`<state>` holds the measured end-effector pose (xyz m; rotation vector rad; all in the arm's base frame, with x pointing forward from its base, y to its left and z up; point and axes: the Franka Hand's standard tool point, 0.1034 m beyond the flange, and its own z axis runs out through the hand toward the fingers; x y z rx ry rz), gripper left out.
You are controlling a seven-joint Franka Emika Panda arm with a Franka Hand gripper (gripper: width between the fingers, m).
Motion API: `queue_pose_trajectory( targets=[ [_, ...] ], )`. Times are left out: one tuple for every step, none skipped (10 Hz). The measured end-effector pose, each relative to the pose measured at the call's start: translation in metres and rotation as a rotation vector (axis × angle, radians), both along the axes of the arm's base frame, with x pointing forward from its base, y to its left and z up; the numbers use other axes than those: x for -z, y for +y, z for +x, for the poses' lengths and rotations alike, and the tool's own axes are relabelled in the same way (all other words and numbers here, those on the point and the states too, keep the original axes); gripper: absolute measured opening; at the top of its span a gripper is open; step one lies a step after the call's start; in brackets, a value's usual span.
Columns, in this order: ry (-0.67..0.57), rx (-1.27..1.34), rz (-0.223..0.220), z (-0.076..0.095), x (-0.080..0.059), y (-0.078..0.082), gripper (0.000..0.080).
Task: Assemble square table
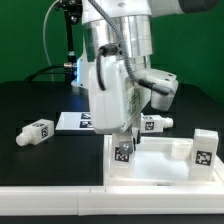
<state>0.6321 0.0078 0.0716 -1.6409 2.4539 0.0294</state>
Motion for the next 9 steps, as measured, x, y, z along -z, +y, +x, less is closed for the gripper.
queue_pose_trajectory(
  targets=[
    [0.007, 0.054, 0.003, 0.0, 0.0, -0.001, 0.0285],
    [0.009, 0.117, 0.002, 0.001, -0.001, -0.004, 0.0288],
    [0.014, 0.153, 0.003, 0.001, 0.001, -0.005, 0.0288],
    [0.015, 0.149, 0.001, 0.0, 0.001, -0.006, 0.0296],
    [0.015, 0.149, 0.002, 0.0, 0.002, -0.006, 0.0296],
    [0.015, 0.148, 0.002, 0.0, 0.001, -0.006, 0.0516],
    [0.006, 0.074, 0.004, 0.001, -0.005, -0.003, 0.0516],
    [-0.012, 0.023, 0.009, 0.0, -0.018, 0.0, 0.0621],
    [-0.016, 0.018, 0.02, -0.006, -0.027, 0.006, 0.0642]
  ],
)
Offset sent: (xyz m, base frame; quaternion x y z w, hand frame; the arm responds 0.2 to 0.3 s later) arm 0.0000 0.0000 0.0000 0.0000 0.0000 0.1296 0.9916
